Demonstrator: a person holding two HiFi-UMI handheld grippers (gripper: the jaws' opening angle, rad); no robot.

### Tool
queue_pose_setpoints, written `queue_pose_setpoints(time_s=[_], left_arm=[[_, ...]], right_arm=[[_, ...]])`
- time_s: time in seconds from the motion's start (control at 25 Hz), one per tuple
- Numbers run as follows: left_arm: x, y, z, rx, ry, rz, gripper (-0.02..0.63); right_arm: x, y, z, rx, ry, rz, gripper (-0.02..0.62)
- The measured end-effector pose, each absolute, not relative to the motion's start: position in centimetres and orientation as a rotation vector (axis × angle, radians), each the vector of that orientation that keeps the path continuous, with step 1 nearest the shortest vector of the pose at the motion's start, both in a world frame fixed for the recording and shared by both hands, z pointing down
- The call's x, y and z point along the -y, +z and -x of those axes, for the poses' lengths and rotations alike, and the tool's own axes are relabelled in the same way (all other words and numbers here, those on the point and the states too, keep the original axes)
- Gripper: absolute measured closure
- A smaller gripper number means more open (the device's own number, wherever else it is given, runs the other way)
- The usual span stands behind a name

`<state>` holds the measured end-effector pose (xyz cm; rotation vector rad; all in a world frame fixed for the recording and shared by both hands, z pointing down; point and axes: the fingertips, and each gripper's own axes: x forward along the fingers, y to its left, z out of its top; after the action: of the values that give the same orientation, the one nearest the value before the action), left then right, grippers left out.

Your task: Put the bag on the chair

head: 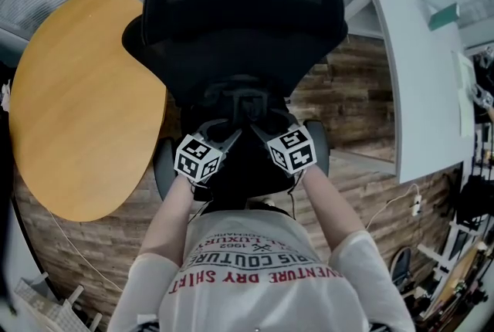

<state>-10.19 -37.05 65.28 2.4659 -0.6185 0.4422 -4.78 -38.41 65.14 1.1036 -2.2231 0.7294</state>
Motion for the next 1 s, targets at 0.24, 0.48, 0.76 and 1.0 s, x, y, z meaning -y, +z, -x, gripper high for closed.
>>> queue_pose_setpoints(time_s=[0.24, 0.48, 0.76, 1.0], left_arm=[[37.0, 62.6, 10.5, 0.723, 0.386, -2.497, 0.385], [36.4, 57.6, 12.0, 0.903, 0.345, -2.666, 0.448], [33.8, 52.7, 12.5, 0.934, 0.236, -2.739, 0.566], [31.4, 45.6, 12.0, 0.910, 0.116, -2.898, 0.569]], right_arm=[[37.9, 61.4, 3.6, 2.288, 0.615, -1.286, 0.357], [36.2, 56.7, 3.7, 2.368, 0.566, -1.332, 0.389], [34.6, 52.0, 4.1, 2.444, 0.505, -1.412, 0.555], [32.7, 47.2, 5.8, 2.553, 0.320, -1.366, 0.568]])
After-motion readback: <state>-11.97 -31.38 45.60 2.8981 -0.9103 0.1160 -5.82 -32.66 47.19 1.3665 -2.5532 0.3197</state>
